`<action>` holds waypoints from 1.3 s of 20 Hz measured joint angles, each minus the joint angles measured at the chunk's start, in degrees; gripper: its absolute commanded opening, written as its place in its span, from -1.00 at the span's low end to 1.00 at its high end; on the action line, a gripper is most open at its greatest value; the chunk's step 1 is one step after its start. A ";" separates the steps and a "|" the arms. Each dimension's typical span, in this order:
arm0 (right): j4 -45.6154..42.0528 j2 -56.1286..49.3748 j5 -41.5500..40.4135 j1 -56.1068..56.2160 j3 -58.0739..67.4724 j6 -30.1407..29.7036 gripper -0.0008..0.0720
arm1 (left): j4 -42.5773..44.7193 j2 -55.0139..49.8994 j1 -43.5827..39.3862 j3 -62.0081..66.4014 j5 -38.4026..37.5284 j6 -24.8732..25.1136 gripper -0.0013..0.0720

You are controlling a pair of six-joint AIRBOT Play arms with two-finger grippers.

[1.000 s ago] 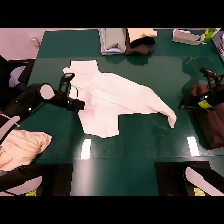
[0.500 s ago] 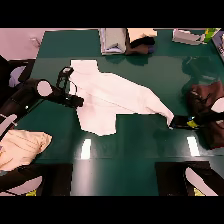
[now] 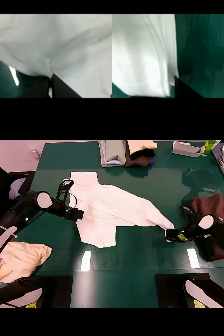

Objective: Fold the shirts.

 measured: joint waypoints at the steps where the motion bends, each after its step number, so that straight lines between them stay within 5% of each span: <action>1: 0.02 -0.79 -0.13 0.57 0.00 0.04 -0.93 | 0.00 0.00 0.00 0.00 -0.26 0.00 -0.88; 8: -0.13 5.09 0.87 2.97 6.88 0.20 -0.93 | 3.43 5.92 -0.02 5.14 -2.56 0.04 -0.88; 17: 0.00 18.27 3.67 -1.88 45.35 2.51 -0.93 | 11.19 22.21 -0.02 38.32 -4.31 0.04 -0.88; 26: 0.57 13.53 16.96 -15.67 75.97 2.97 -0.94 | 17.68 23.69 -0.02 59.12 -3.87 0.02 -0.88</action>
